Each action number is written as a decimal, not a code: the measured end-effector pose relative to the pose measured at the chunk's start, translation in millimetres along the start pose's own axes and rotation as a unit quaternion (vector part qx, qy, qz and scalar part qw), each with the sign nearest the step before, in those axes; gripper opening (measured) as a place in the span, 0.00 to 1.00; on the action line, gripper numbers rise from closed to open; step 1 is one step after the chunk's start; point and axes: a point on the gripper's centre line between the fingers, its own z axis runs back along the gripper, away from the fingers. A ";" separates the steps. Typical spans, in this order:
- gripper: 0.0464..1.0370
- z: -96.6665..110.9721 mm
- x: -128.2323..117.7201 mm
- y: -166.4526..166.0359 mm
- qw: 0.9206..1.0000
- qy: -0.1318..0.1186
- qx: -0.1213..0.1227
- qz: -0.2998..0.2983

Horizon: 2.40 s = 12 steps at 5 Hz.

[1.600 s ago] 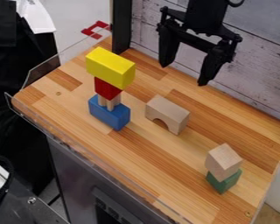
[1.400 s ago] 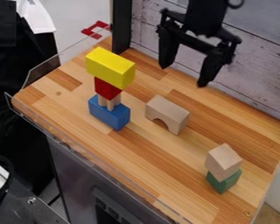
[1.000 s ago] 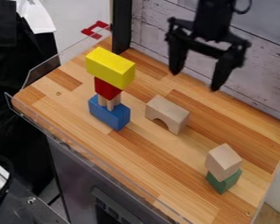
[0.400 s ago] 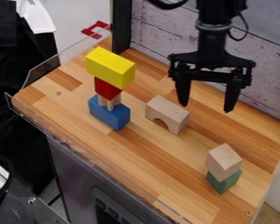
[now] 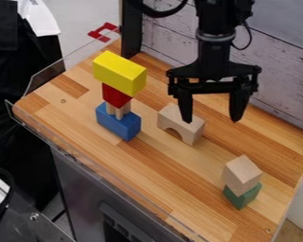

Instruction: Move the arch to the top

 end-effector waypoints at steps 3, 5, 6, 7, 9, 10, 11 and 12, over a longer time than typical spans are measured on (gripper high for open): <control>0.96 -8.1 20.2 -9.2 0.993 -0.027 -0.005 0.114; 0.96 -5.1 27.1 10.6 0.974 -0.049 0.021 0.220; 0.96 -6.9 24.7 14.0 0.966 -0.043 0.033 0.253; 0.96 -14.4 21.8 18.1 0.953 -0.032 0.052 0.296; 0.96 -25.8 21.2 26.4 0.927 -0.010 0.039 0.372; 0.96 -28.0 24.3 30.8 0.921 -0.006 0.031 0.388; 0.96 -31.6 25.6 35.7 0.918 -0.004 0.029 0.396; 0.93 -39.0 25.8 37.2 0.918 0.003 0.034 0.395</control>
